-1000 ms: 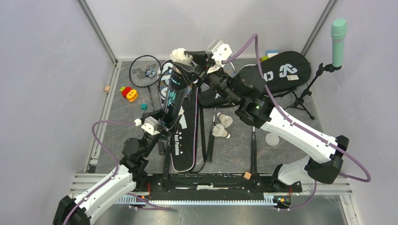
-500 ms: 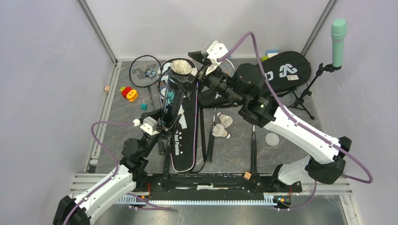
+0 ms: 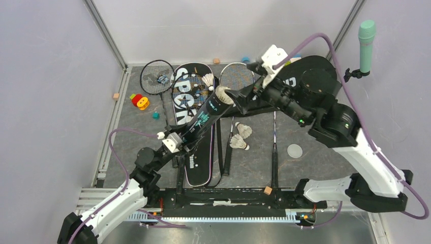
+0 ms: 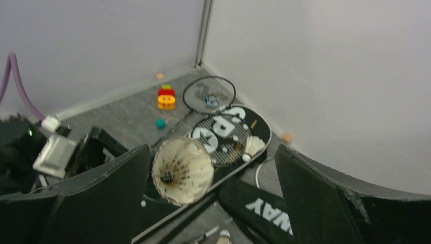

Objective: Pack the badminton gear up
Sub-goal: Place the shuttlecock at the shuttle tube.

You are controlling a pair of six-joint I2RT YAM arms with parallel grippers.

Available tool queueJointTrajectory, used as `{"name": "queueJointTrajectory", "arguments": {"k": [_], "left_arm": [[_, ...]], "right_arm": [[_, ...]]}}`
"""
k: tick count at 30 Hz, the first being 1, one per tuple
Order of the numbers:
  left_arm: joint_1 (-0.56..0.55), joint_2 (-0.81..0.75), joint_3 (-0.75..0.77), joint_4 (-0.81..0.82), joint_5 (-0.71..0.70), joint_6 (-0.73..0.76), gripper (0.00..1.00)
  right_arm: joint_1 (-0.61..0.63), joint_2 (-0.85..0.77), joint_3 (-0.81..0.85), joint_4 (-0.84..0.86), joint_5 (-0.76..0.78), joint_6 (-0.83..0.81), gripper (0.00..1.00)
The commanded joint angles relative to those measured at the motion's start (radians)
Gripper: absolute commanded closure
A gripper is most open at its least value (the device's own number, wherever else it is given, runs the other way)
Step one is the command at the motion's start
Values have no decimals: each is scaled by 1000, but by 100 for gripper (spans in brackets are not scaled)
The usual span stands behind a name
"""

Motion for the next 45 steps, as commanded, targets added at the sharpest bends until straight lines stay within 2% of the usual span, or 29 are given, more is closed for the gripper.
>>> {"name": "queueJointTrajectory", "arguments": {"k": [1,7,12,20,25,32,37,40,45], "left_arm": [[3,-6,56,-1,124,77,78],[3,-5,84,-96,238,125,79],[3,-7,93,-106,243,120,79],[2,-35,79,-108,303,140,83],[2,-74,59,-88,326,133,83],[2,-147,25,-33,335,105,84],[3,-168,4,33,314,82,85],[3,-162,8,48,248,65,85],[2,-163,21,12,66,75,86]], "right_arm": [[-3,-89,-57,-165,24,-100,2],[-2,-139,-160,-189,8,-172,2],[-2,-132,-239,-188,-41,-219,2],[-3,-68,-246,-205,-107,-245,2],[-3,4,-253,-221,-129,-228,2],[-3,-19,-315,-128,-286,-197,2],[-5,16,-331,-89,-316,-86,2],[-5,57,-248,-99,-339,-38,2],[-19,61,-11,-115,-200,-44,2]]}}
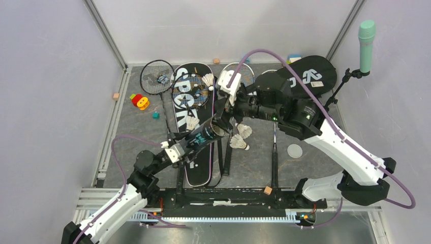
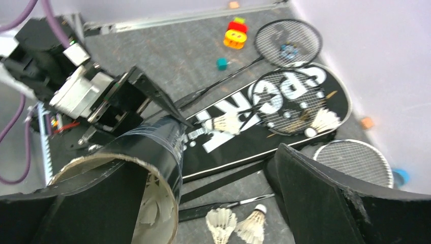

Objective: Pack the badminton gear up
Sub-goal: Place the shuttlecock at the shuttle tube, then pick up the shuttlecock from the racket bag.

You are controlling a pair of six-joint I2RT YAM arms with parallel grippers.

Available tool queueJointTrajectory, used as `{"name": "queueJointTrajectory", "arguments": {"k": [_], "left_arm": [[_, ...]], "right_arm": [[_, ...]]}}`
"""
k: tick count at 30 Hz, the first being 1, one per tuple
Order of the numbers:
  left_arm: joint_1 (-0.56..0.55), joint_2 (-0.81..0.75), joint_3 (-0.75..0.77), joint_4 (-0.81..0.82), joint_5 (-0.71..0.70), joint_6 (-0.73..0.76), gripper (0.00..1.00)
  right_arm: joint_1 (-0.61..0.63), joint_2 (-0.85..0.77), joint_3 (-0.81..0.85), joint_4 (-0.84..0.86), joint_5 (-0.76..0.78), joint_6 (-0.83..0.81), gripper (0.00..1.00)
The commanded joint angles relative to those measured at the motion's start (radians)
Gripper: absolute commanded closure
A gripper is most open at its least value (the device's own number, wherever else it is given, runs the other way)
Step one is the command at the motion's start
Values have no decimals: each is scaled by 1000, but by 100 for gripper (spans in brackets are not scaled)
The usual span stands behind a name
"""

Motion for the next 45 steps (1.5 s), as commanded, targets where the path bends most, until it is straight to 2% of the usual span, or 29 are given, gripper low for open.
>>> {"name": "queueJointTrajectory", "arguments": {"k": [1,3,5,10,14,15,18,21,27,32,35,38,41,45], "left_arm": [[-7,-23,58,201,-189,-43,86],[-6,-20,59,203,-262,-32,86],[-6,-10,61,211,-353,-36,86],[-7,30,72,240,-519,-42,86],[-7,51,80,297,-721,-85,83],[-6,56,77,328,-780,-99,82],[-7,55,72,363,-915,-118,79],[-6,42,78,343,-943,-126,77],[-6,20,83,312,-951,-129,77],[-6,21,79,312,-955,-135,77],[-7,32,81,311,-946,-140,78],[-7,43,83,312,-941,-140,78],[-6,60,84,322,-942,-142,79],[-7,88,87,329,-933,-145,79]], "right_arm": [[-11,4,223,0,156,-12,2],[-12,-6,329,17,261,-38,2],[-13,-44,339,94,336,-40,2],[-12,-199,82,372,451,-3,2],[-14,-209,-35,387,802,96,2],[-26,-204,-87,390,836,130,2],[-72,-177,-269,432,753,274,2],[-120,-102,-417,536,602,415,2],[-138,134,-619,922,401,676,2],[-136,349,-639,1150,229,840,2],[-126,455,-670,1277,204,937,2],[-117,532,-657,1291,240,986,2],[-103,592,-614,1268,283,968,2],[-96,678,-546,1258,271,962,2]]}}
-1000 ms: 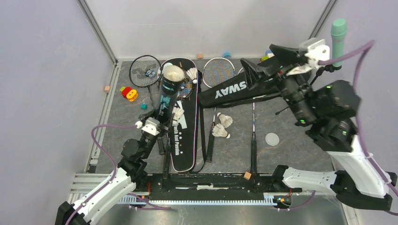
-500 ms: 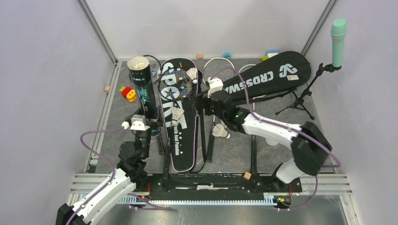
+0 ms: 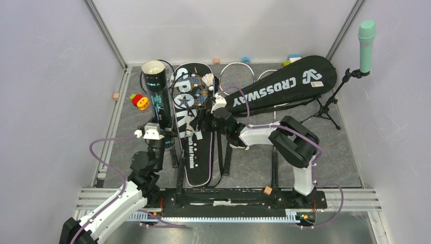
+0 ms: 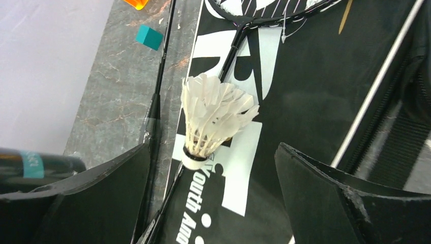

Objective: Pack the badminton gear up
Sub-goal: Pick up the shuttlecock from the racket bag.

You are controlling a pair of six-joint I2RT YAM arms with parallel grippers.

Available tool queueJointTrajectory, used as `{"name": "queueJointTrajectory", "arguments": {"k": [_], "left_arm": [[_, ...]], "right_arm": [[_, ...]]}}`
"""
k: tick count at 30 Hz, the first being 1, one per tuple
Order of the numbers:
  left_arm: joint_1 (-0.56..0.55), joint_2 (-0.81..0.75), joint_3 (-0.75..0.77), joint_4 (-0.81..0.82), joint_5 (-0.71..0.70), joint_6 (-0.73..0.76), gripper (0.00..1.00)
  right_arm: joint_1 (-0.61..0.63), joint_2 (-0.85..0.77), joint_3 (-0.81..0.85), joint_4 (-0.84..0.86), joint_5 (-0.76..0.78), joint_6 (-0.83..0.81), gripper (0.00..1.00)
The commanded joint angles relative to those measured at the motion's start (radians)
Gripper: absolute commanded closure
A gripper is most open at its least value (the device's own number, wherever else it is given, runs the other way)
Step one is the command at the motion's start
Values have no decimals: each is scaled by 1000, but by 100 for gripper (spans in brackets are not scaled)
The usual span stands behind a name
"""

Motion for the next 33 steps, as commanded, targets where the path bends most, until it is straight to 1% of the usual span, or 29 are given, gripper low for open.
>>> {"name": "queueJointTrajectory", "arguments": {"k": [1,5,9,11,14,16,17,18,19,20,22,23,28,31,33], "left_arm": [[-1,25,55,90,-2,-39,80],[-1,57,55,112,24,-55,80],[-1,82,64,112,25,-58,81],[-1,83,66,109,27,-57,81],[-1,79,64,106,32,-54,81],[-1,74,61,102,42,-45,81],[-1,73,59,99,47,-43,81],[-1,72,58,99,48,-43,81],[-1,70,57,99,57,-44,81],[-1,68,58,100,66,-44,81],[-2,60,56,97,85,-47,81],[-2,56,54,94,93,-50,81],[-1,5,38,80,140,-53,80],[-1,-30,27,67,220,-61,78],[-1,-42,22,64,277,-71,77]], "right_arm": [[14,78,106,69,7,16,3],[38,154,179,24,42,-24,7],[50,212,219,26,79,-30,13],[49,228,229,30,89,-23,18],[50,220,224,51,96,-48,32],[50,187,199,78,100,-70,45],[49,157,179,98,107,-90,52],[50,131,154,118,118,-109,56],[49,95,124,149,123,-138,59],[47,57,98,177,121,-160,60],[38,-17,44,226,112,-202,68],[31,-51,16,247,103,-211,69],[-16,-263,-96,303,23,-276,70],[-49,-404,-121,279,-11,-332,70],[-62,-497,-101,237,-26,-389,69]]}}
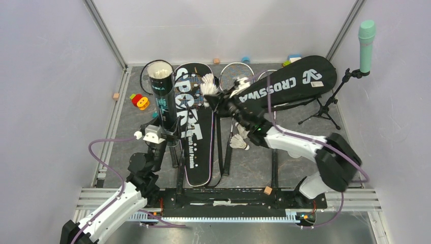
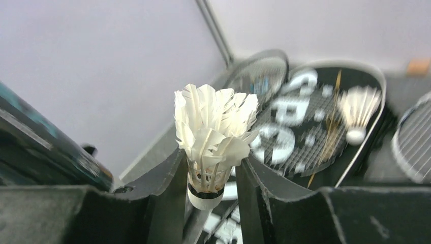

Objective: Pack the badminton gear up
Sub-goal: Pick up the shuttlecock from the racket bag, then place the shuttlecock at the shuttle tube.

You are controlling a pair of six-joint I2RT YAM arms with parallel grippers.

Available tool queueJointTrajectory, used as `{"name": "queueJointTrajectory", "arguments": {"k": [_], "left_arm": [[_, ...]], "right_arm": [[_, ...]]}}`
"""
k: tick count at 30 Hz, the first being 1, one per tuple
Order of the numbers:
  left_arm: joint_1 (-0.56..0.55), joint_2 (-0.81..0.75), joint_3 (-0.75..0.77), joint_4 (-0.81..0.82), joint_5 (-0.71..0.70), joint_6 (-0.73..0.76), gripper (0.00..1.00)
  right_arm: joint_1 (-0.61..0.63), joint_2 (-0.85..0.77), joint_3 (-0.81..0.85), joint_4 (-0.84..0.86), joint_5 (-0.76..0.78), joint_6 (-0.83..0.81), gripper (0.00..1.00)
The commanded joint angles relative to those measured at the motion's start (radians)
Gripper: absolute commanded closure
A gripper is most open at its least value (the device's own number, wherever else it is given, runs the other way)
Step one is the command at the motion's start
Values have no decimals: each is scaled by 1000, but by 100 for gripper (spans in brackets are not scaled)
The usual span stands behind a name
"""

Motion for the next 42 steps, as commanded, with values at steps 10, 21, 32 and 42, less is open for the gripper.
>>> {"name": "queueJointTrajectory", "arguments": {"k": [10,21,32,42], "left_arm": [[-1,113,37,129,312,-118,77],[-1,164,50,141,441,-150,77],[-1,151,32,177,426,-178,77],[-1,147,23,190,422,-172,77]], "right_arm": [[-29,-367,243,-40,-297,-219,66],[-29,-277,404,-48,-370,-189,62],[-26,-215,391,-82,-477,-150,59],[-27,-226,406,-191,-513,-205,26]]}}
